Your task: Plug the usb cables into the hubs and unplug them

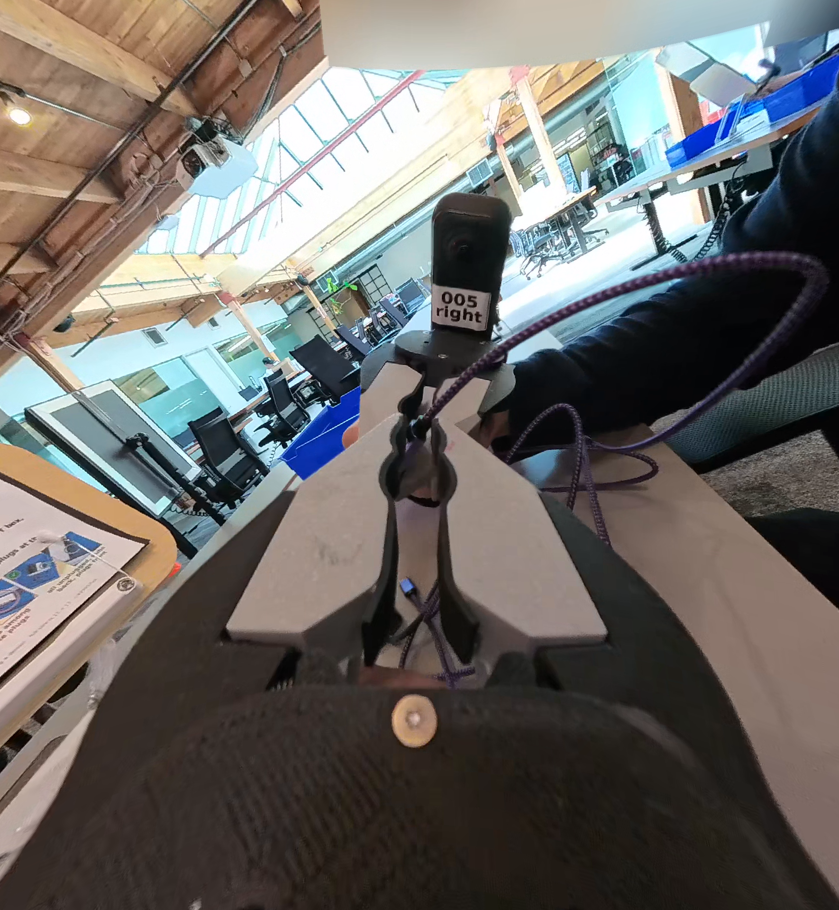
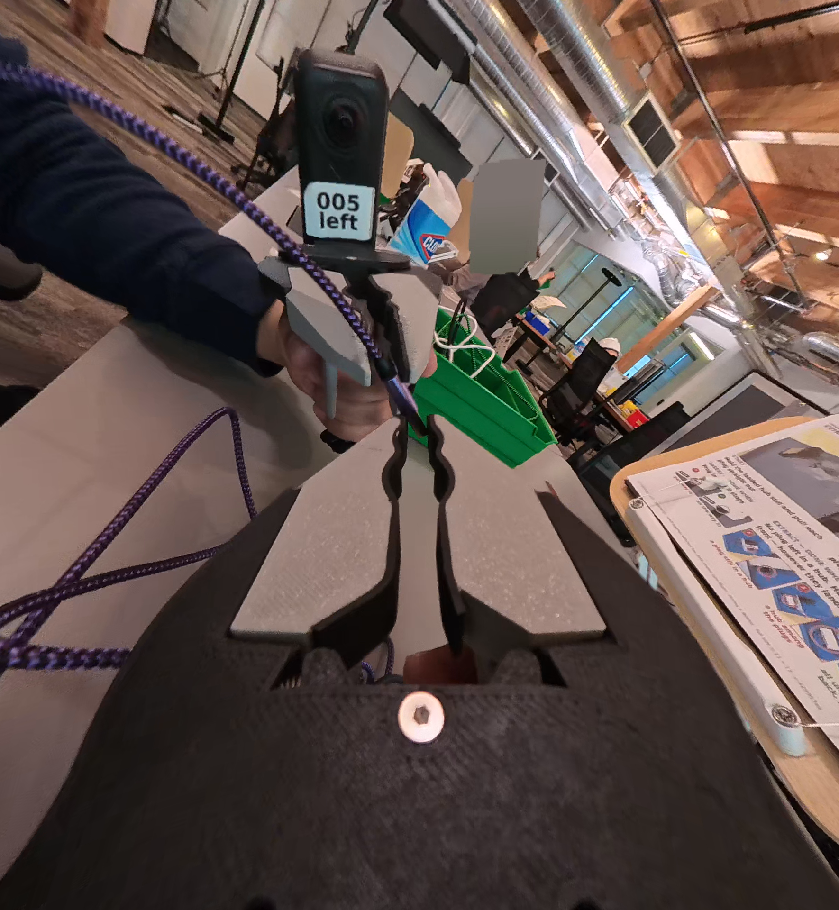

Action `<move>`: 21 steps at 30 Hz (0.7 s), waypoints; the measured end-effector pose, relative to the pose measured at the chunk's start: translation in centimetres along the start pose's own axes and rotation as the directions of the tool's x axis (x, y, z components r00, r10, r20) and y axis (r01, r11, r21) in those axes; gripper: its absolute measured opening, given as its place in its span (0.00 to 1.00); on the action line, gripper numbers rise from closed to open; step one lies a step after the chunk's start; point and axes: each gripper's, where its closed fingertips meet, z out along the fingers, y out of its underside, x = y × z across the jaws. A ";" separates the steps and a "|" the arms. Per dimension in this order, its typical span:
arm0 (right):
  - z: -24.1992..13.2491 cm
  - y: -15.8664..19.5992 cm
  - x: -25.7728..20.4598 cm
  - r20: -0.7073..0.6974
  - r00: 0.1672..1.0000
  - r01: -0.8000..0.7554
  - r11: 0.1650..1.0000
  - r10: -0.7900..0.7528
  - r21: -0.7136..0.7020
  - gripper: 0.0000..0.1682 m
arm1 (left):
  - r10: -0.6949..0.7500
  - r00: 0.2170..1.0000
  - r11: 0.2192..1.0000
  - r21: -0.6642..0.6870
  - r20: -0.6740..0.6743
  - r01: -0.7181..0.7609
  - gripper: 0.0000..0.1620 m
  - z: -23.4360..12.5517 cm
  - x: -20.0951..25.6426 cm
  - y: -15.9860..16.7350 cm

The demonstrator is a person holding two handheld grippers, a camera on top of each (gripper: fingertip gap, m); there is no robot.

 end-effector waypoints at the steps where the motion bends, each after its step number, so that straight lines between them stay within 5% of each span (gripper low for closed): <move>1: 0.0 0.1 -0.1 0.011 1.000 -0.004 1.000 0.004 -0.008 0.03 | -0.006 1.000 1.000 -0.001 -0.004 0.006 0.04 0.0 0.0 0.1; 21: -0.3 1.5 -0.8 0.084 0.980 -0.173 0.981 0.180 -0.086 0.02 | 0.005 1.000 0.998 -0.057 0.026 -0.004 0.03 -0.3 -0.4 1.0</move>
